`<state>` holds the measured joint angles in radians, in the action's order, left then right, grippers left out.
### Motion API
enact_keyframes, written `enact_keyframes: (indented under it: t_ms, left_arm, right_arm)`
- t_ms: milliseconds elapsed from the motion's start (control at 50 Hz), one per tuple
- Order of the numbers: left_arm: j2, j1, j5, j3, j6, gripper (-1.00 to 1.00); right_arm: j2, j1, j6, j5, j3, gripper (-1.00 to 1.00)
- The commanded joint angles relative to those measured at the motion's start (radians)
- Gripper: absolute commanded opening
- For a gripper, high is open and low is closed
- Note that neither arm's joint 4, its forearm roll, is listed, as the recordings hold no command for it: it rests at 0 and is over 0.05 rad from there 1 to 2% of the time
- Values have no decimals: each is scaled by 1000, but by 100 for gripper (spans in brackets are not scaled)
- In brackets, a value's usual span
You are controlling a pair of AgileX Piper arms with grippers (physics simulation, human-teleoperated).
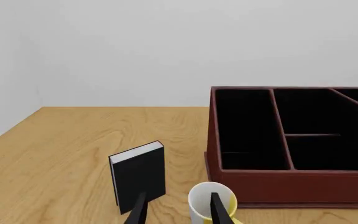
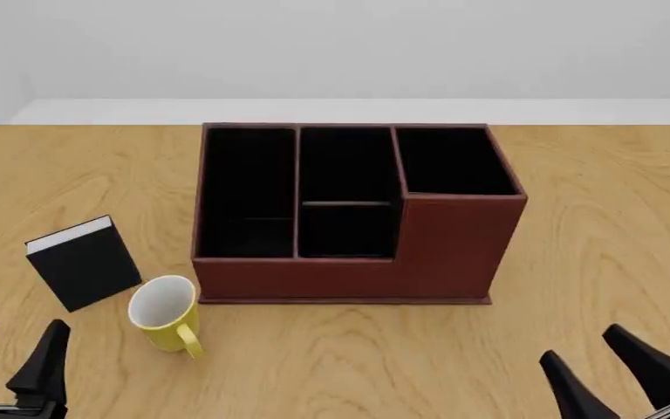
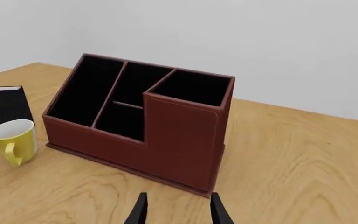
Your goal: Pick up the yellow and white mug and place it to the right of the caddy.
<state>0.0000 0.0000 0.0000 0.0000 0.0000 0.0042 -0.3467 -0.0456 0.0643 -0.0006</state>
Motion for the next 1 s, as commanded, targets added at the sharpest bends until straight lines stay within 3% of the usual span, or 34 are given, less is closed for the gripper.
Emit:
enact_keyframes:
  t_ms: [20, 280, 480, 700, 800, 940, 1000]
  left_arm:
    - [0, 0, 0, 0, 0, 100]
    - [0, 0, 0, 0, 0, 100]
    - [0, 0, 0, 0, 0, 100]
    - [0, 0, 0, 0, 0, 100]
    - [0, 0, 0, 0, 0, 100]
    - [0, 0, 0, 0, 0, 100]
    - [0, 0, 0, 0, 0, 100]
  right_arm:
    - [20, -57, -10, -14, 0, 100]
    - [187, -99, -18, -160, 0, 100]
    - [313, -189, -67, -280, 0, 100]
    - [628, -310, -76, -590, 0, 100]
    - [734, -354, -95, -691, 0, 100]
    - [824, -371, -70, -769, 0, 100]
    - [906, -386, -74, -847, -1, 100]
